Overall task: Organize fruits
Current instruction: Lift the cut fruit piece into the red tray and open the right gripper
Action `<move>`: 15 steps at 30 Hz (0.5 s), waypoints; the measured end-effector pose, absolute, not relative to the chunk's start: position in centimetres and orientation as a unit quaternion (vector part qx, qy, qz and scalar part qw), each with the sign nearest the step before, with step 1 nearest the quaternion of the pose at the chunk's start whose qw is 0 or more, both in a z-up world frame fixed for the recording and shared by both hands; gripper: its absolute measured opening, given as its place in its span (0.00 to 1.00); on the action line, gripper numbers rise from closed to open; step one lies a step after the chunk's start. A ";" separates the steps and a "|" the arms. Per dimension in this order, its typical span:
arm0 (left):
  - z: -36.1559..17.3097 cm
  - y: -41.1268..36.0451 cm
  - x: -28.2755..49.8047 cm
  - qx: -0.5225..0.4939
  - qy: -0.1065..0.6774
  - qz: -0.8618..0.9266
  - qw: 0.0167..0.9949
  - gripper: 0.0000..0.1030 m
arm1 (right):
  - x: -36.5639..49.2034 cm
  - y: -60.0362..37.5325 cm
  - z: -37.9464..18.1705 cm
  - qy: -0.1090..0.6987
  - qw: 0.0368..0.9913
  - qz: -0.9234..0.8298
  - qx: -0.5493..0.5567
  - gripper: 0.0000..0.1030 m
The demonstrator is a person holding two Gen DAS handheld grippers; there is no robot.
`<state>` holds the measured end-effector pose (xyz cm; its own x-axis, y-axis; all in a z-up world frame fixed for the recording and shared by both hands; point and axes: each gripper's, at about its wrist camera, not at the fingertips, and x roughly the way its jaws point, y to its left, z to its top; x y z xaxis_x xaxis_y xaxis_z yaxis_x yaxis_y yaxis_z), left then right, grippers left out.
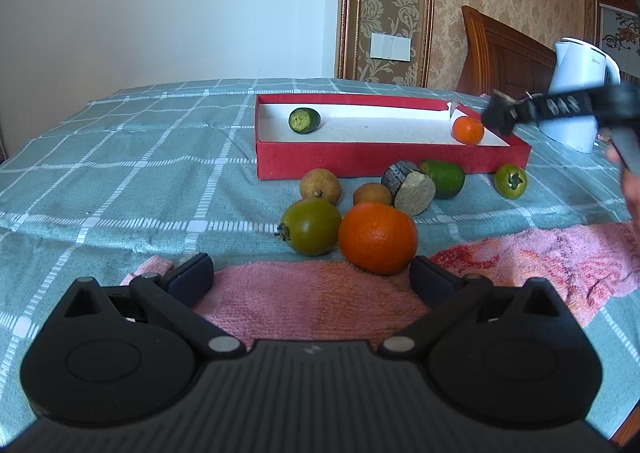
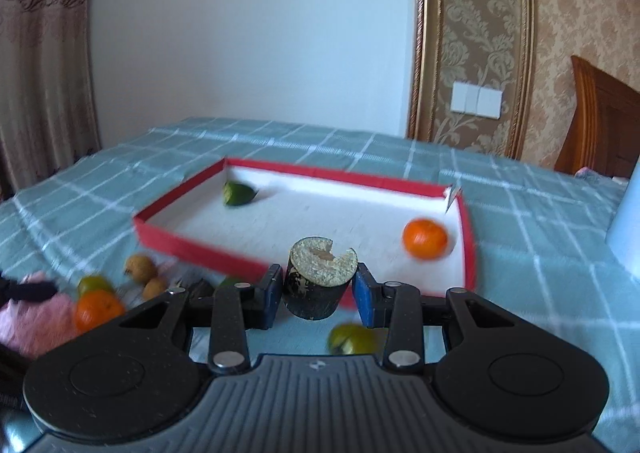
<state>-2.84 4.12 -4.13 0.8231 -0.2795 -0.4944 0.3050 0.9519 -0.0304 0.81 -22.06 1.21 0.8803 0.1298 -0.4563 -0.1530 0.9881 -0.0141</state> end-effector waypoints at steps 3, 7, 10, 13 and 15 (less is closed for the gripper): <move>-4.1 4.1 -2.8 0.026 0.255 -0.153 0.954 1.00 | 3.5 -22.4 1.5 0.233 0.971 0.048 -0.030 0.36; -4.1 4.1 -2.8 0.026 0.255 -0.153 0.954 1.00 | 7.3 -22.6 0.4 0.254 0.966 0.024 -0.041 0.36; -4.1 4.2 -2.8 0.027 0.255 -0.153 0.954 1.00 | 9.6 -22.9 -0.4 0.275 0.960 0.018 -0.038 0.36; -4.1 4.1 -2.8 0.026 0.255 -0.153 0.954 1.00 | 11.2 -22.9 -1.2 0.289 0.956 0.012 -0.037 0.36; -4.1 4.1 -2.8 0.027 0.255 -0.153 0.954 1.00 | 11.8 -22.9 -1.5 0.292 0.956 0.013 -0.035 0.35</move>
